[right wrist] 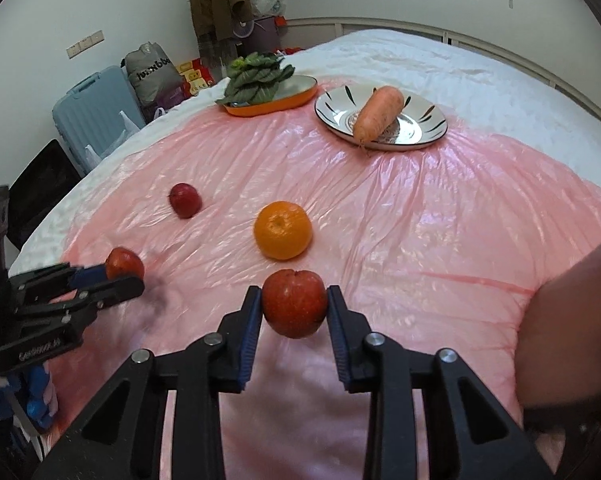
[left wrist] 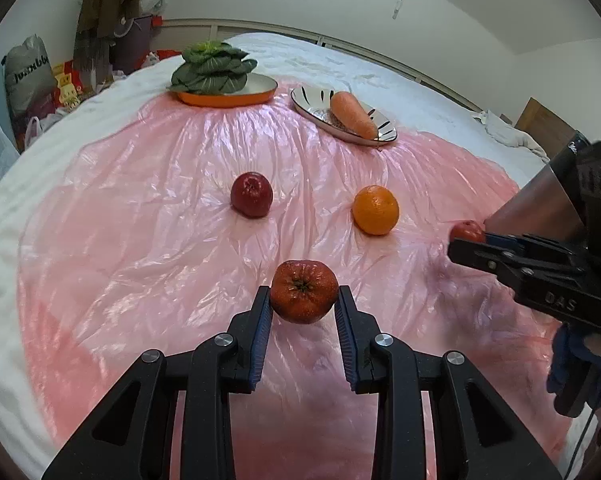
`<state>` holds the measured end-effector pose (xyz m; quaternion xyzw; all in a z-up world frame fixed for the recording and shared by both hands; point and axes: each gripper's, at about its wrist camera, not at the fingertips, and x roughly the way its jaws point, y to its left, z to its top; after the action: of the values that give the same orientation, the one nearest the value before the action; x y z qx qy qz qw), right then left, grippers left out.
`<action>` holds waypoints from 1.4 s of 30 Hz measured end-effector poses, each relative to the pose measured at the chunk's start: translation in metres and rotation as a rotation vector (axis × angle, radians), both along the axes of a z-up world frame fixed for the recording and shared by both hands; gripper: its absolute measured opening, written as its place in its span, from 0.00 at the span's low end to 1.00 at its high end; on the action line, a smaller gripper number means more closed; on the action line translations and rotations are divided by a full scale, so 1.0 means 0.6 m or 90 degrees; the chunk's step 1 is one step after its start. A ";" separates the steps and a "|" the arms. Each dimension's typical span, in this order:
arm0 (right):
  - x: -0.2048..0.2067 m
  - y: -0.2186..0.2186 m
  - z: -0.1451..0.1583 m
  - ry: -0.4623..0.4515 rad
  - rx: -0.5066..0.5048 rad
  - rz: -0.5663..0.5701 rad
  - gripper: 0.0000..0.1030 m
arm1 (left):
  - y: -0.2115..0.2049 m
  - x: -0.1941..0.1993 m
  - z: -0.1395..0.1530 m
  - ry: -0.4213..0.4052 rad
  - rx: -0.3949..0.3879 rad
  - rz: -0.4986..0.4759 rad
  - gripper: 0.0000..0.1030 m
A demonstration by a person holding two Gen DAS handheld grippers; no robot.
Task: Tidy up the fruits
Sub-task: 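Carry the apple in the right gripper while the left carries the tomato to the tray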
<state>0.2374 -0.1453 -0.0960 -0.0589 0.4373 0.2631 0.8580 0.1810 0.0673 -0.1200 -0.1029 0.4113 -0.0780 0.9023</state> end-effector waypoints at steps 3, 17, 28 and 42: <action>-0.028 -0.014 0.016 -0.008 0.009 -0.002 0.36 | -0.002 -0.017 0.016 -0.009 0.007 -0.002 0.26; -0.185 -0.179 0.038 -0.018 0.027 -0.078 0.36 | -0.112 -0.108 0.075 -0.036 0.043 -0.101 0.26; -0.282 -0.406 0.034 -0.026 0.022 -0.226 0.36 | -0.300 -0.160 0.098 -0.032 0.012 -0.229 0.26; -0.335 -0.674 0.029 -0.051 0.008 -0.400 0.36 | -0.567 -0.172 0.116 -0.025 0.037 -0.403 0.26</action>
<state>0.0365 -0.5499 -0.0784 0.0740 0.3984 -0.0145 0.9141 0.0777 -0.2727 -0.0502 0.0575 0.4077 -0.3451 0.8434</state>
